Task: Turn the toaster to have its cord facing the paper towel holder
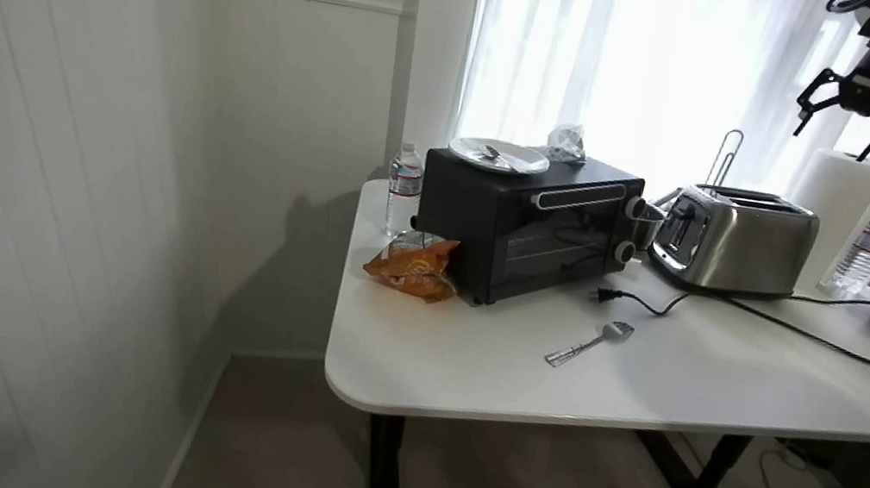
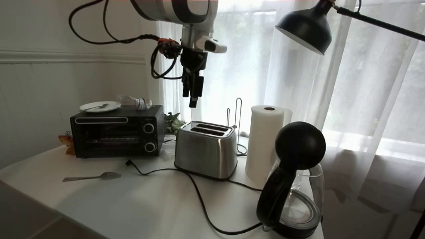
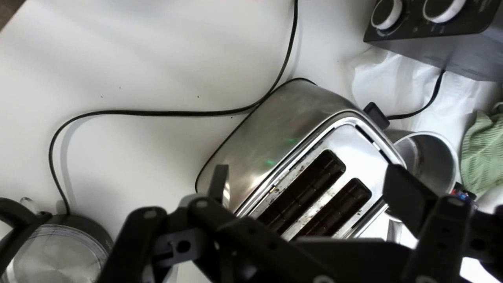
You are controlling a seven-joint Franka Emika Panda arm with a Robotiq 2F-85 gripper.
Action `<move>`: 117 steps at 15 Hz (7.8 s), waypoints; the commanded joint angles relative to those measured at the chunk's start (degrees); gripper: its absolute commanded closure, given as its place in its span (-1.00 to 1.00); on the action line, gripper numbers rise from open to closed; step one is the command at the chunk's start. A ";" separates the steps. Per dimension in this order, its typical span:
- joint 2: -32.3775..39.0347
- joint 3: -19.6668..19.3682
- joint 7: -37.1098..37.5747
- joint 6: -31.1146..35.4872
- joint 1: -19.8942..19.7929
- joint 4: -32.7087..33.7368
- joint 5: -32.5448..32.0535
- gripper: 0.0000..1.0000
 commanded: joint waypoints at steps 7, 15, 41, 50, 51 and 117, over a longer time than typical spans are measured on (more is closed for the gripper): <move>0.62 0.05 1.58 0.92 0.90 0.73 0.63 -1.00; 8.37 2.37 33.48 7.79 6.80 5.83 -11.84 -1.00; 38.25 -2.65 51.91 0.46 6.50 38.29 -10.24 -1.00; 40.32 -3.27 52.25 -3.55 6.13 40.68 -9.51 -0.04; 40.19 -3.31 52.31 -4.00 6.17 40.67 -9.54 0.13; 24.34 -0.02 -11.87 0.15 6.73 17.72 -10.41 0.66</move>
